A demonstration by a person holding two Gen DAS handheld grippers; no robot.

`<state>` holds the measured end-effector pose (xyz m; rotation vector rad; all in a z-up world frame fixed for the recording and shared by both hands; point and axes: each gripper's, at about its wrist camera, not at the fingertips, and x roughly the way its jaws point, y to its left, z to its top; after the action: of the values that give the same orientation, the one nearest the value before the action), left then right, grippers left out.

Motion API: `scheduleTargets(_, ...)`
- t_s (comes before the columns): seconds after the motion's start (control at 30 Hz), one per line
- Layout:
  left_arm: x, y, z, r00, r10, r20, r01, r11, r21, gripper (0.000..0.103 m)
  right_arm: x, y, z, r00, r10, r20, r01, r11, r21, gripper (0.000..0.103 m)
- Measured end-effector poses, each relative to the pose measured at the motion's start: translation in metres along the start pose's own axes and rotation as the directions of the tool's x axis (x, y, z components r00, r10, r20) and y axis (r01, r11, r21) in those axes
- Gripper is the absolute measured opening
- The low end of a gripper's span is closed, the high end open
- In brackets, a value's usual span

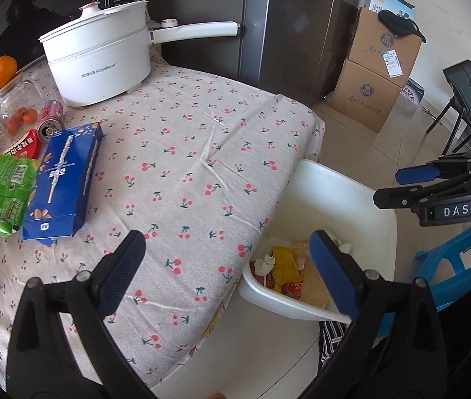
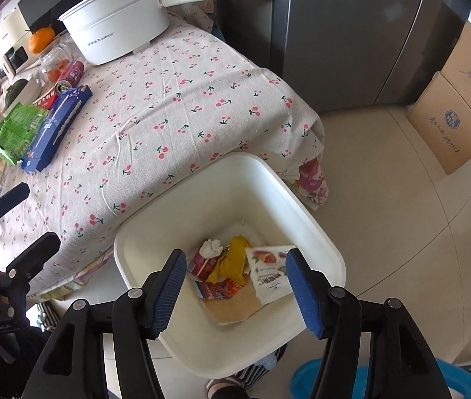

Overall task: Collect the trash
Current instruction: 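Move the left gripper to the clear plastic bottle and grasp it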

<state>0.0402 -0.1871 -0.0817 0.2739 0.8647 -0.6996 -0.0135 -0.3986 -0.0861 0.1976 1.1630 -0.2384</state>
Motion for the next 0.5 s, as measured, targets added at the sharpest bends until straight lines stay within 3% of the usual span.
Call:
scheduleTargets(0.23, -0.020, 0.035, -0.002, 0.999, 0.055, 0.000, -0.055, 0.996, -0.072, 0.099, -0.004, 0.017, 0.012, 0.999, -0.025, 0.028, 0.025, 1.000, -0.009, 0.078)
scheduleTargets(0.5, -0.046, 0.113, -0.008, 0.983, 0.179, -0.027, -0.181, 0.965, -0.188, 0.099, -0.007, 0.064, 0.035, 0.998, -0.009, 0.064, 0.012, 0.998, -0.055, 0.083)
